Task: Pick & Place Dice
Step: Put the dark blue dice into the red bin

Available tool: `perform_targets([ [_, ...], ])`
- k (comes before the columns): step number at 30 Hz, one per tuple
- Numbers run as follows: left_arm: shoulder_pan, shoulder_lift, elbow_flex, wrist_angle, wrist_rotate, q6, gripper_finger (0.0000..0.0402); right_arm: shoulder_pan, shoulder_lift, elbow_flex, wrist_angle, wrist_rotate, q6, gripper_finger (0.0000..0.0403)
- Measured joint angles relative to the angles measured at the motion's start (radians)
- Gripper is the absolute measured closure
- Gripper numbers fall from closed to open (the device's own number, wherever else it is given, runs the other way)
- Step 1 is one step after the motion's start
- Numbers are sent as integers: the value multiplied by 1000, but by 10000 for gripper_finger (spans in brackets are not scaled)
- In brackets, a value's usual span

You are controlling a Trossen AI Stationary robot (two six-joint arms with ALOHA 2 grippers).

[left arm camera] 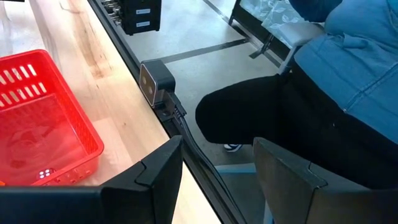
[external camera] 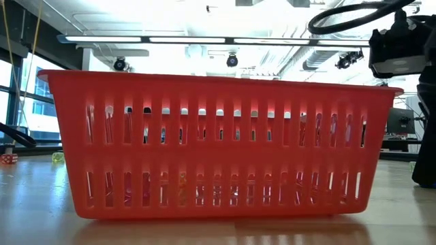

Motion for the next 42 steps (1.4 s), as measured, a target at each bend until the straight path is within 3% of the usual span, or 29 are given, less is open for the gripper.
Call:
perform_targets([
  [3,0,0,0,0,0,0,213,0,2,-1,20,32,-46,372],
  [6,4,0,0,0,0,0,213,0,14,18,93,148,-111,371],
  [9,12,0,0,0,-9,1,213,-2,7,81,181,259,-289,372],
  [14,28,0,0,-1,-39,11,213,-5,7,222,186,386,-552,372],
  [20,35,0,0,-22,-58,-50,213,-39,5,289,314,319,-749,371],
  [31,36,0,0,-65,-84,-82,213,-117,88,288,370,50,-710,328],
  [42,35,0,0,-81,-83,-82,213,-116,104,290,438,108,-789,332],
])
